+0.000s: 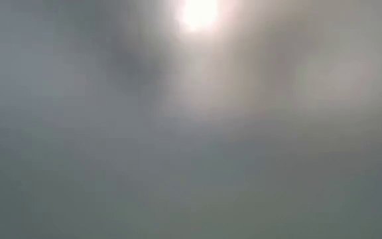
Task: Sort Maruchan noodles
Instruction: Put the top right orange noodle pack into the transparent bin
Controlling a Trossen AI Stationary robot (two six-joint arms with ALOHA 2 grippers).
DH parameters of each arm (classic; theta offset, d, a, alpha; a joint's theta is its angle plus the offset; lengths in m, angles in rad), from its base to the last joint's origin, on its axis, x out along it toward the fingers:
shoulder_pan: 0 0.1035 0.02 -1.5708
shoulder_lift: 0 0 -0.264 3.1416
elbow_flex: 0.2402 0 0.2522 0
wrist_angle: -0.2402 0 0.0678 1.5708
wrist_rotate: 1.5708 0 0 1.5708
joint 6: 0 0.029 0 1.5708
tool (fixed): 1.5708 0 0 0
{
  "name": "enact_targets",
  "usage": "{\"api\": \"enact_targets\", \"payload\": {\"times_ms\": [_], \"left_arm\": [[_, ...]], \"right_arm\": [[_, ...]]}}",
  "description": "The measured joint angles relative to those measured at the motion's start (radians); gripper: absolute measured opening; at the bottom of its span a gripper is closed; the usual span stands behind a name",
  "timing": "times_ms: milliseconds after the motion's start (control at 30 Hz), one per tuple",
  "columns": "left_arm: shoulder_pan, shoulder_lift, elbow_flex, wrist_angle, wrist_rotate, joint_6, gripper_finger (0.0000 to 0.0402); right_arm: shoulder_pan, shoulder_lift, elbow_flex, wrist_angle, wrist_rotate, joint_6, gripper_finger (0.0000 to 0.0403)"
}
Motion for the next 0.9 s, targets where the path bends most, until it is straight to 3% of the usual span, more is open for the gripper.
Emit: {"api": "enact_targets", "payload": {"times_ms": [233,500,733,900], "left_arm": [[-0.003,0.000,0.004,0.000,0.020,-0.001,0.0000],[-0.012,0.016,0.001,0.001,0.030,-0.038,0.0000],[-0.013,0.021,0.000,0.019,0.039,-0.039,0.0000],[-0.014,0.021,0.000,0.033,0.039,-0.038,0.0000]], "right_arm": [[0.304,-0.051,-0.142,0.034,-0.005,0.157,0.0219],[0.613,-0.124,-0.282,0.043,0.064,0.591,0.0219],[0.753,-0.135,-0.346,-0.003,0.073,0.828,0.0219],[0.779,-0.135,-0.365,-0.152,0.171,0.903,0.0219]]}}
